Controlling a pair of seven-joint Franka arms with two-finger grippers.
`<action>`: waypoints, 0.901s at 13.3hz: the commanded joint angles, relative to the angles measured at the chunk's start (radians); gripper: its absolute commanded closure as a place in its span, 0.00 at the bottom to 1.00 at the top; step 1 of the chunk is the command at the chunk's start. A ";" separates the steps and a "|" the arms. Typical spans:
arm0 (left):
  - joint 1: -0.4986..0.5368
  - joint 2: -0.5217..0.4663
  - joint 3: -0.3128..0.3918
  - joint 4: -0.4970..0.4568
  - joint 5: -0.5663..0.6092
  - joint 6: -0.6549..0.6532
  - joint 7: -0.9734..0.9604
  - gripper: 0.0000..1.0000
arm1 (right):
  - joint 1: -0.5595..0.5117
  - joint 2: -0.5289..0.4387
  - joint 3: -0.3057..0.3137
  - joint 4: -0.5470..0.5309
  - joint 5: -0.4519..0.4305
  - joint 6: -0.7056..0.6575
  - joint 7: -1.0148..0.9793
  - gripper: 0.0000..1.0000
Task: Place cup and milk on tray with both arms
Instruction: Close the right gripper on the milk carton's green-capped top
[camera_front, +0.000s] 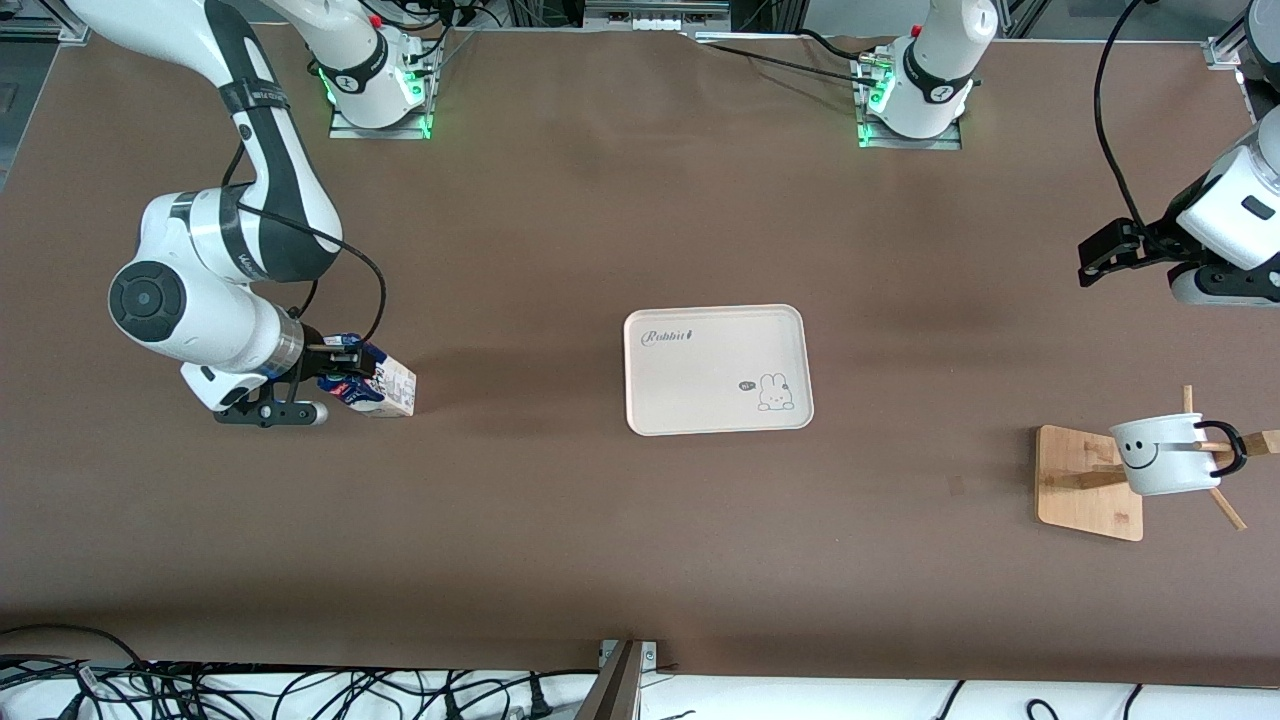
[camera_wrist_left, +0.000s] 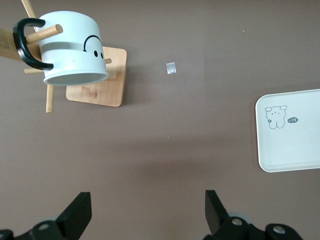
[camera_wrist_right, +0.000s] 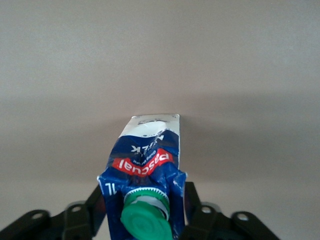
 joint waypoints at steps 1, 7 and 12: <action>0.002 0.015 -0.004 0.035 -0.010 -0.027 -0.006 0.00 | -0.003 -0.034 0.007 -0.030 0.012 -0.007 0.013 0.39; 0.002 0.015 -0.005 0.035 -0.010 -0.027 -0.006 0.00 | 0.005 -0.034 0.020 0.008 0.015 -0.029 0.043 0.40; 0.002 0.015 -0.005 0.035 -0.010 -0.027 -0.006 0.00 | 0.006 -0.034 0.039 0.004 0.015 -0.043 0.045 0.54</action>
